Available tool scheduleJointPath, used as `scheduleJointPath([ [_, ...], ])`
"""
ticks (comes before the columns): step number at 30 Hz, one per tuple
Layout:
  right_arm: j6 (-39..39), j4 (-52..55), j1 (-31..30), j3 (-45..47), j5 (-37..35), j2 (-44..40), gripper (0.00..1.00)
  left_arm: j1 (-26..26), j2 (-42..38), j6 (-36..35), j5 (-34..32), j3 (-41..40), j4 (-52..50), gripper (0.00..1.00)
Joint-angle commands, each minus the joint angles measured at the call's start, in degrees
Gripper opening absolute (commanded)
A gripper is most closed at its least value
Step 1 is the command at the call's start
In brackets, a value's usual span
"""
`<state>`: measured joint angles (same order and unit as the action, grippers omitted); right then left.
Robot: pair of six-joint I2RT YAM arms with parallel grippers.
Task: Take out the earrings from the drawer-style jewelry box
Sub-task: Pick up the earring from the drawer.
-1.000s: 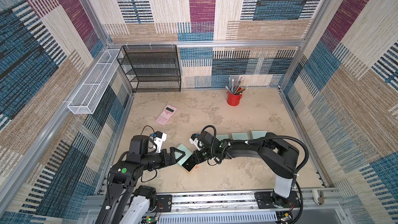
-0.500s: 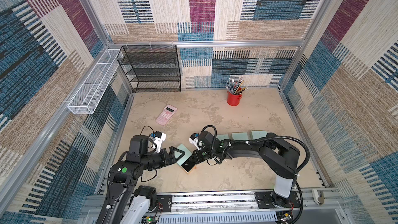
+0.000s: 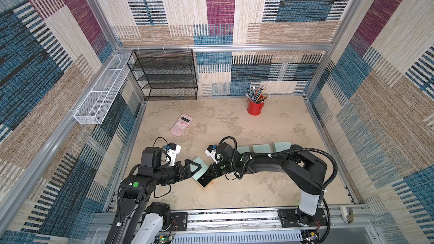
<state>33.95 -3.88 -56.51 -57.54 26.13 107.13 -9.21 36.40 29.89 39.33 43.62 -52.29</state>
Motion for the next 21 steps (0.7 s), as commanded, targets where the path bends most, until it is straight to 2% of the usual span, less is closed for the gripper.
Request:
scheduleJointPath([
  [1,0.6,-2.4,0.2,0.1,1.0,-0.2,0.01,0.1,0.2,-1.1,0.9,-0.2,-0.5,0.98],
  [8,0.8,-3.0,0.4,0.2,2.1,-1.0,0.00,0.3,0.5,-1.1,0.9,-0.1,-0.5,0.99],
  [21,2.3,-2.4,1.0,2.7,0.6,-9.6,0.00,0.6,0.7,-1.5,1.6,0.1,-0.4,0.98],
])
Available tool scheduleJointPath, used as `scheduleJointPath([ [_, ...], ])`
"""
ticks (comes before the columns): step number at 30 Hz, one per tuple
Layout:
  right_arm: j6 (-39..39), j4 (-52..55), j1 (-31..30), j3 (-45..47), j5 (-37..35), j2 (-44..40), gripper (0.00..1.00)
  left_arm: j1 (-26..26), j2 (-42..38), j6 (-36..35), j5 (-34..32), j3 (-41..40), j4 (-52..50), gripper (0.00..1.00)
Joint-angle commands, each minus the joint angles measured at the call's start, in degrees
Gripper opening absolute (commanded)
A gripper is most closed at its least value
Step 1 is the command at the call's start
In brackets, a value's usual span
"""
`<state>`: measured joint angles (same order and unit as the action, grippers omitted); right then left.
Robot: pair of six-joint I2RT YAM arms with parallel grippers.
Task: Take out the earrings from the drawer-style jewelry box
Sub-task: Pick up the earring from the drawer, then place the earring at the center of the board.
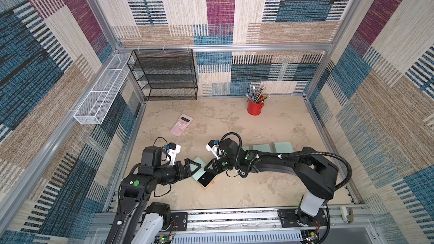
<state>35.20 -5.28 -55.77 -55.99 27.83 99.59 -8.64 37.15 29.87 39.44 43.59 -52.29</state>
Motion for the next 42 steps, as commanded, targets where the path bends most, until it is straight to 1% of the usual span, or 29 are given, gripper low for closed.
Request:
scheduleJointPath([
  [1,1.4,-0.7,0.4,2.4,-1.9,-3.3,0.00,0.0,-0.1,-1.6,1.8,0.1,-0.4,0.98],
  [9,5.5,2.7,2.9,14.7,-7.1,-15.4,0.00,-0.1,-0.5,-3.2,5.1,1.1,0.5,0.98],
  [13,7.5,3.5,4.2,19.5,-8.5,-18.5,0.00,-0.1,-0.4,-2.6,5.5,1.2,2.6,0.99],
  [16,8.2,3.9,4.4,20.8,-9.4,-18.3,0.00,-0.3,-0.1,-2.1,5.5,1.1,4.4,0.99],
  [22,8.5,4.1,4.9,19.1,-11.8,-15.0,0.00,-0.5,0.8,-1.5,5.9,0.3,7.3,0.98],
  [33,8.0,4.0,5.5,17.1,-11.6,-10.2,0.00,-0.5,0.7,-0.2,6.4,-1.2,9.7,0.98],
  [42,8.0,4.6,5.6,16.9,-12.8,-8.5,0.00,-0.5,1.1,0.2,6.7,-1.7,10.5,0.98],
])
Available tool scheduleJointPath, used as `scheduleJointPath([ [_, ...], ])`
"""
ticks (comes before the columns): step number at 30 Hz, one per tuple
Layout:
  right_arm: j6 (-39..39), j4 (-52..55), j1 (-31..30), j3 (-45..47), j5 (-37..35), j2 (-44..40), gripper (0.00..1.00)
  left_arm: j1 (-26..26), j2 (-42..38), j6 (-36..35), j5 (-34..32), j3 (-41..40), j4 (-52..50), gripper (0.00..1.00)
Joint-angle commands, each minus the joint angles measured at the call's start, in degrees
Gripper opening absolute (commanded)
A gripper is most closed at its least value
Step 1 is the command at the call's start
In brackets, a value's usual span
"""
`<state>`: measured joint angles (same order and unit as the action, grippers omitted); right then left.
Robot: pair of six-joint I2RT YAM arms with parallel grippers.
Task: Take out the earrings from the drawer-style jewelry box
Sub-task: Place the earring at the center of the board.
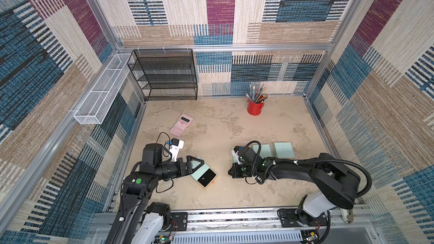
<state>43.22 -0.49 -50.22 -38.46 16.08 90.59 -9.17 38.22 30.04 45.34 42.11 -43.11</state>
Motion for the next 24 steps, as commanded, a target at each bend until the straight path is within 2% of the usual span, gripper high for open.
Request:
scheduleJointPath([
  [1,0.0,-0.1,0.0,-0.7,-1.2,0.6,0.00,0.0,0.0,0.1,0.8,-0.2,1.3,0.98],
  [15,0.4,-0.7,0.0,-1.1,-1.7,1.7,0.00,0.0,-0.1,0.2,0.7,-0.3,1.3,0.99],
  [24,0.6,-0.4,0.1,-1.4,-1.8,1.9,0.06,0.0,-0.2,0.2,0.8,-0.4,1.3,0.98],
])
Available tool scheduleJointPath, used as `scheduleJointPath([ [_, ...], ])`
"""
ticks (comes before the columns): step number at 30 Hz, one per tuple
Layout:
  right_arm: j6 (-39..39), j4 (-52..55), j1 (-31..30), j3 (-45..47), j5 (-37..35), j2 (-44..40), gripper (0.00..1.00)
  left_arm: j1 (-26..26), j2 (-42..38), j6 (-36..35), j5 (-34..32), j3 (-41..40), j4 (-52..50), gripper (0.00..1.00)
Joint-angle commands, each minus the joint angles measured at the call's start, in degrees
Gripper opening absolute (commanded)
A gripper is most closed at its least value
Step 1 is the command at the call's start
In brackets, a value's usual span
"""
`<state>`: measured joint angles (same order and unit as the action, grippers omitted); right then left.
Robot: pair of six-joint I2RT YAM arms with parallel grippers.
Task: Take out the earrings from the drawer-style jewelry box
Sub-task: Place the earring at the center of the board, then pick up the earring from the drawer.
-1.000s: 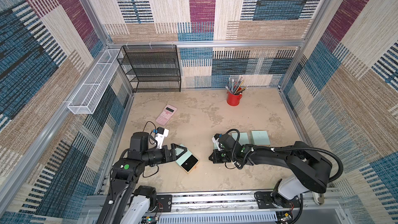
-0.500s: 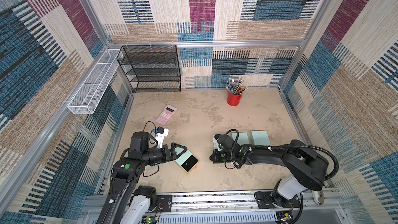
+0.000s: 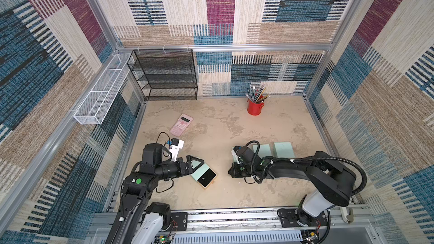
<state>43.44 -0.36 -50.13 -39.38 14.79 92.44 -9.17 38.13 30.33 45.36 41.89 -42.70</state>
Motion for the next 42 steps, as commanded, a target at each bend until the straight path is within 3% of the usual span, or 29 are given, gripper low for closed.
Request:
scheduleJointPath([
  [1,0.4,-0.6,0.0,-0.4,-0.5,-0.1,0.08,0.0,-0.1,0.0,0.8,-0.2,0.9,0.98],
  [14,0.4,0.7,0.0,0.1,0.4,-6.1,0.15,0.0,-0.2,0.5,0.5,-0.4,0.9,0.99],
  [19,-2.9,1.6,-0.6,-4.0,2.3,-8.2,0.16,0.1,-1.7,4.8,-1.2,-1.1,-1.5,0.99],
  [23,-6.5,1.9,-3.0,-9.8,5.6,-4.2,0.17,0.0,-7.7,12.7,-3.6,-4.4,-1.9,0.98],
  [34,-8.8,-2.3,-7.8,-16.6,11.7,8.4,0.19,0.0,-7.9,16.9,-9.6,-9.4,-3.1,0.98],
  [42,-8.9,-2.3,-8.2,-18.9,13.5,12.9,0.22,0.0,-7.7,16.1,-10.9,-8.4,-2.7,0.99],
])
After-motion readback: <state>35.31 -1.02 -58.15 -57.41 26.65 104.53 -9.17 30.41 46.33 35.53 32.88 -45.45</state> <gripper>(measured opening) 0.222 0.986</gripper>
